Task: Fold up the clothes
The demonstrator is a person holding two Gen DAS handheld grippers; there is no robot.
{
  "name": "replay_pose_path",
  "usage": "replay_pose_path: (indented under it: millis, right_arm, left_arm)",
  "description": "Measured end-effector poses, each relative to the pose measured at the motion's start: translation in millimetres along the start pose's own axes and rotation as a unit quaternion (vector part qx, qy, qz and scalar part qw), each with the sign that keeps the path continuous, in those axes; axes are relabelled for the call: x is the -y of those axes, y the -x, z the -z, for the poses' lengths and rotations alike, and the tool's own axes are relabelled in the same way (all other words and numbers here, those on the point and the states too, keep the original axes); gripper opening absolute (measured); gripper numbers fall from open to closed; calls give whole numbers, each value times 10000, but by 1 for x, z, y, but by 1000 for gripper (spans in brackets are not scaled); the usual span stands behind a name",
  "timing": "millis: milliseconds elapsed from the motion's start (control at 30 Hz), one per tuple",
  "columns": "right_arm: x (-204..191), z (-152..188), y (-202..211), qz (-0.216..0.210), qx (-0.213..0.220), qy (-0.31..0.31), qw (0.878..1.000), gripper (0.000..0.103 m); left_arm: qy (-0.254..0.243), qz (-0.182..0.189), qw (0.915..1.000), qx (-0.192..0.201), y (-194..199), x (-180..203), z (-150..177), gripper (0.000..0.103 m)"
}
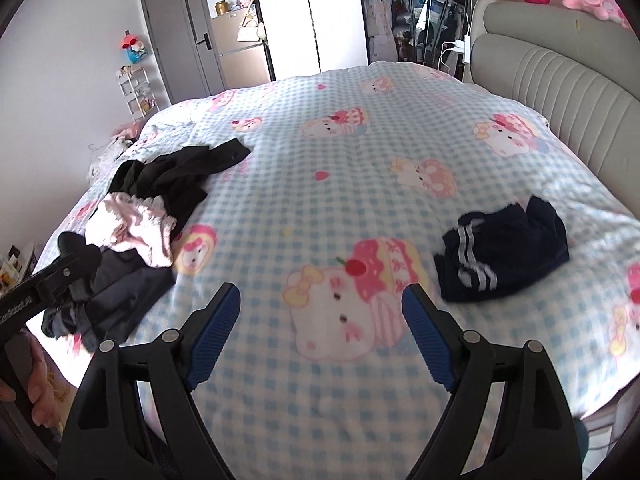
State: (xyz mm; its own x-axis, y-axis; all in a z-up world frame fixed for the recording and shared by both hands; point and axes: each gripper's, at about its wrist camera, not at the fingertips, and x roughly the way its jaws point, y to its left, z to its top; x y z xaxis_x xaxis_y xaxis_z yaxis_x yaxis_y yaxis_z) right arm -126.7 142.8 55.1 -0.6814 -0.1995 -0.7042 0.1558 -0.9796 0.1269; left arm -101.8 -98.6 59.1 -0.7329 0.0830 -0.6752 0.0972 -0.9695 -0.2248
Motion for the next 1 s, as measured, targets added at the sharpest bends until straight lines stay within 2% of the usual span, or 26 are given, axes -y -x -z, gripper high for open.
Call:
replay_pose_path:
  millis: [133, 333, 467, 1000]
  right_arm:
    - [-1, 38, 22, -28, 2, 91, 10000, 85]
    - [10, 83, 46, 185, 18, 8, 9998, 90]
    - [18, 94, 52, 224, 2, -57, 9997, 90]
    - [15, 107, 43, 193, -219, -89, 9995, 90]
  left_arm:
    - [-106, -229, 9997, 8, 16, 8, 32, 80]
    - [-105, -373, 9992, -54, 32, 18, 81, 83]
    - [-174, -179, 9994, -233, 31, 27, 101, 84]
    - [-285, -93, 9992, -262, 32, 40, 113, 84]
